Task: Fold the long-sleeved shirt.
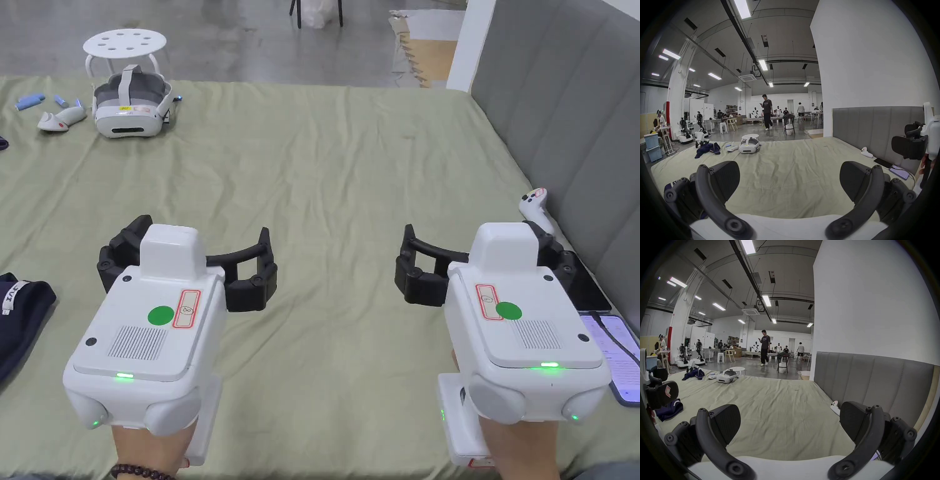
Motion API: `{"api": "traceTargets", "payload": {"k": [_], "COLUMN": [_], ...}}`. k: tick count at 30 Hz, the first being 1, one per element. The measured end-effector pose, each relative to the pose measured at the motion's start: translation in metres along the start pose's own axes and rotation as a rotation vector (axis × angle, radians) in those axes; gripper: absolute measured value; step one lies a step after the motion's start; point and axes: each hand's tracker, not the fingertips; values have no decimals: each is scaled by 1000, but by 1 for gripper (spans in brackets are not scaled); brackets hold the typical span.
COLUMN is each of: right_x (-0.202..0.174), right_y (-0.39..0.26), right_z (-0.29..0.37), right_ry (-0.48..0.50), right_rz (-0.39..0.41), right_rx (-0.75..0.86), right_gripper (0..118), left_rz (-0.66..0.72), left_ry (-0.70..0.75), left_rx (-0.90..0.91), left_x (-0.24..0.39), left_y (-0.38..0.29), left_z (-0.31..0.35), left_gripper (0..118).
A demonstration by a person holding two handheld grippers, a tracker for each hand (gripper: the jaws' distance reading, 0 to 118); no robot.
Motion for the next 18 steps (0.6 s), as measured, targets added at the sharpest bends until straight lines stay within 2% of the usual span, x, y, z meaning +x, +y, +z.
{"api": "traceTargets", "payload": {"k": [18], "right_x": [0], "right_y": [-1], "right_z": [-1], "right_ry": [-12], "right_rz": [4], "right_rx": [-5], "right_gripper": [118], "left_rz": [-2], "left_ry": [16], "left_rx": [-3], "left_x": [0], "left_y": [0], "left_z": [-1], "left_gripper": [111]}}
